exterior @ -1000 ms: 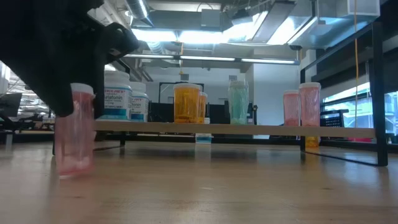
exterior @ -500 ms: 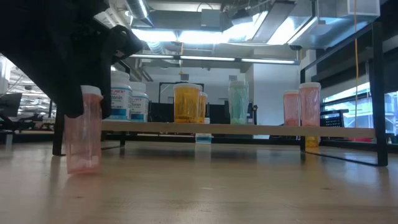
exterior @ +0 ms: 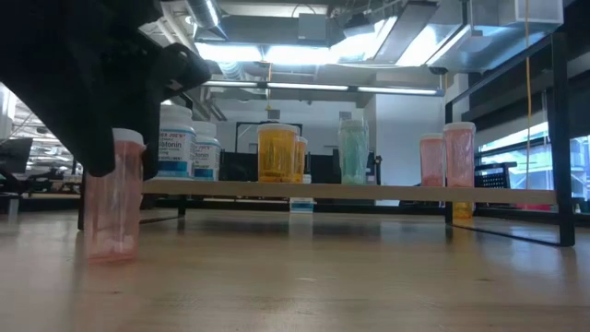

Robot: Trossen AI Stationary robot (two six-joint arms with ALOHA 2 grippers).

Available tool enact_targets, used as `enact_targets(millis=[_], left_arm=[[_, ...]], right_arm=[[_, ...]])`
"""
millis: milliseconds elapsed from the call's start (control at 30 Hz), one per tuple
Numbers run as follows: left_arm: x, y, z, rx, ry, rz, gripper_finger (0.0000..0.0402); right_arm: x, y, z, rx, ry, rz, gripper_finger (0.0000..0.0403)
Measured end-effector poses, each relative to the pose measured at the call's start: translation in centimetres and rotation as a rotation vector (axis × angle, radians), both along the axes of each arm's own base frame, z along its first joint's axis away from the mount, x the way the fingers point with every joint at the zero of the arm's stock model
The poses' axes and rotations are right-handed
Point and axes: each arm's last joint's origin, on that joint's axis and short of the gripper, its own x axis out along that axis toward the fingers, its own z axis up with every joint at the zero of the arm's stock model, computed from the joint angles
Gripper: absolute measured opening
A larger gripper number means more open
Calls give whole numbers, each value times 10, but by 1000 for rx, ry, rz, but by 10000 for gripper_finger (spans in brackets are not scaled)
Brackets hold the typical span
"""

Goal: Pick and place medicine bottles onto shelf by color
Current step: Move the pink bottle on the table, then adjust the pink bottle on the shelf

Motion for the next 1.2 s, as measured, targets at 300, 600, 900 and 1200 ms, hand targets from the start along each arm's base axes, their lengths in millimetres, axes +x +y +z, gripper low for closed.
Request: enact_targets(millis=[300, 600, 900, 1200], left_arm=[[0, 0, 0, -7, 1, 15, 153], [0, 0, 0, -8, 1, 16, 200], [-5, 3, 19, -26, -39, 16, 203], [-18, 4, 41, -7, -84, 19, 203]], right_arm=[[1, 1, 1, 14, -15, 0, 264], [1, 1, 1, 14, -15, 0, 264], [1, 1, 1, 16, -17, 0, 264], [2, 2, 1, 18, -20, 0, 264]])
